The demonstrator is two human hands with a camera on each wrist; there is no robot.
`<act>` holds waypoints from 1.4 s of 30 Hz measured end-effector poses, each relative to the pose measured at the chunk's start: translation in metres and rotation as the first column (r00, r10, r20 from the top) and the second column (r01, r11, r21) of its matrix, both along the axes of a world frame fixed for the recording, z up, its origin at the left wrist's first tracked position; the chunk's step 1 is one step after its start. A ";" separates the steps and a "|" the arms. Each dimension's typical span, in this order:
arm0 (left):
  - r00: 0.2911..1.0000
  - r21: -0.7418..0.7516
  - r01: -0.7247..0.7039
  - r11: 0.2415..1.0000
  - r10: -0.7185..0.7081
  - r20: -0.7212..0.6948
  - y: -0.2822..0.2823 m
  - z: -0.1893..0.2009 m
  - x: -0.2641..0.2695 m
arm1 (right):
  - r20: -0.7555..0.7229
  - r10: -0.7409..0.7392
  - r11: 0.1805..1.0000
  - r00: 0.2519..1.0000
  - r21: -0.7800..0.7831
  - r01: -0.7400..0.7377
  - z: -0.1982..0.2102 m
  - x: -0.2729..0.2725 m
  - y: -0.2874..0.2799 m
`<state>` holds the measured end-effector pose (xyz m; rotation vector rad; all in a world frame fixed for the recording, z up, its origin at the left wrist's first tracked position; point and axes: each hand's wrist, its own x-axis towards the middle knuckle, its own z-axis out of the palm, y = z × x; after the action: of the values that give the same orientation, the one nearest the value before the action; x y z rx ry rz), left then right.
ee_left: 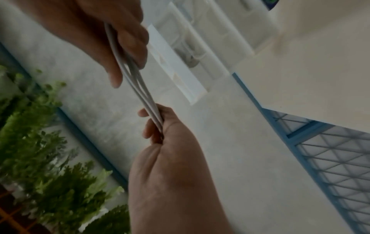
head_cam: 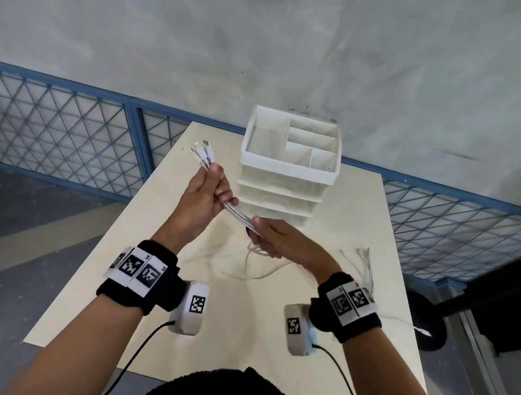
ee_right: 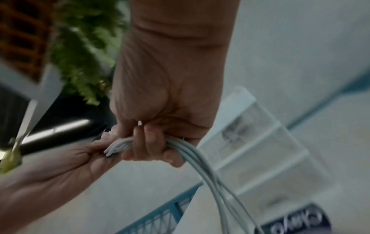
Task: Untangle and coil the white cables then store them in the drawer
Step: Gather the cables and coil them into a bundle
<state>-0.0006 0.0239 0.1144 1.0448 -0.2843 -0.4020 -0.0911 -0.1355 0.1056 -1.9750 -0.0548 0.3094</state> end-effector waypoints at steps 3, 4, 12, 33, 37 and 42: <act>0.985 -0.047 -0.109 0.993 0.102 -0.142 0.002 -0.017 -0.001 | 0.008 0.012 0.985 1.000 -0.171 -0.010 0.003 -0.001 -0.015; 0.974 -0.059 -0.137 0.989 0.124 -0.190 0.003 -0.021 0.000 | 0.014 0.017 0.979 1.000 -0.204 -0.014 0.003 -0.003 -0.017; 0.734 0.189 0.187 0.964 -0.009 -0.680 0.003 -0.063 -0.014 | 0.032 -0.014 0.928 0.999 -0.371 0.025 0.022 0.000 -0.018; 0.922 0.406 0.380 0.831 -0.374 -0.098 0.001 -0.041 -0.052 | -0.136 -0.101 0.991 0.986 -0.101 0.088 0.059 0.000 -0.056; 0.969 0.307 0.236 0.922 -0.248 0.002 0.006 -0.013 -0.028 | -0.083 -0.131 0.977 0.988 0.161 0.143 0.037 -0.011 -0.067; 0.994 0.297 0.077 0.952 -0.097 0.054 0.000 -0.005 -0.020 | -0.005 -0.281 0.901 0.960 0.342 0.266 -0.004 -0.016 -0.037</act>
<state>-0.0203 0.0240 0.1096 1.3439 -0.3392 -0.4991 -0.1071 -0.1727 0.1015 -1.6186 0.1336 0.0639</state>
